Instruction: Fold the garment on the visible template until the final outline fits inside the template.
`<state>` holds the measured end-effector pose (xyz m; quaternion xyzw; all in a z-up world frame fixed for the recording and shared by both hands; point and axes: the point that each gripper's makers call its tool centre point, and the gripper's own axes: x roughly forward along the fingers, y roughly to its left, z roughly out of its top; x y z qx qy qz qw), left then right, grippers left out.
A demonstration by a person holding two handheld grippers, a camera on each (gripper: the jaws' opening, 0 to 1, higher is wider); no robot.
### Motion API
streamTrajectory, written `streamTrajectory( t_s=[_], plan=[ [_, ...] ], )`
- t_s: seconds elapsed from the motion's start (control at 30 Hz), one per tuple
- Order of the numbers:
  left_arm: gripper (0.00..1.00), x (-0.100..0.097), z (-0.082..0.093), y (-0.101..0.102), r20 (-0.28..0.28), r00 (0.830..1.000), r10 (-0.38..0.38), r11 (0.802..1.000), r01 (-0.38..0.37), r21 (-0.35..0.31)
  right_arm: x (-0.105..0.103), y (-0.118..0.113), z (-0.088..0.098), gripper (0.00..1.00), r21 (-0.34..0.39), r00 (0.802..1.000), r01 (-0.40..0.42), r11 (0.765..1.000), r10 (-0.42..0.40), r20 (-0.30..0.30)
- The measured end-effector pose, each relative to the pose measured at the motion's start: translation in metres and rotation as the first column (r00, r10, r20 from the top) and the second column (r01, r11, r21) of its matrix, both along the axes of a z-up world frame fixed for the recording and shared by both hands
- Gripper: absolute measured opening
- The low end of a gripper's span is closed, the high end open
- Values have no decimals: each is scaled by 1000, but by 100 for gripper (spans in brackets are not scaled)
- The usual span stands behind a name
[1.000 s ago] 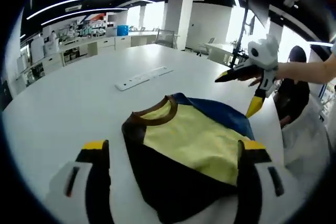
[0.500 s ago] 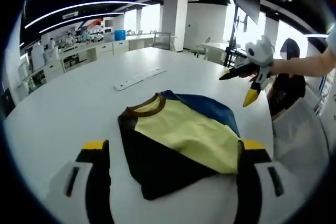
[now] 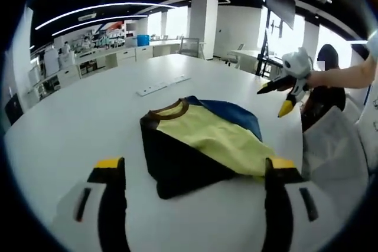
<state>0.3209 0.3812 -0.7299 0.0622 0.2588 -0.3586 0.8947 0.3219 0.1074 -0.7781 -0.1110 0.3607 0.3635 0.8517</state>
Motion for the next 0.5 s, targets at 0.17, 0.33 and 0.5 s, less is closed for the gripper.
streamTrajectory(
  t_s=[0.17, 0.33, 0.5],
  plan=[
    [95, -4, -5, 0, -1, 1000, -1, 1000, 1, 21, -9, 6, -9, 86, -4, 1000, -21, 1000, 21, -19],
    [95, -5, -9, 1, -8, 1000, 0, 1000, 0, 23, -10, 8, -11, 84, 0, 1000, -20, 1000, 20, -18],
    [95, -6, -12, 0, -19, 1000, 5, 1000, -5, 10, -5, 9, -8, 72, -45, 996, -61, 997, 64, 58]
  ],
)
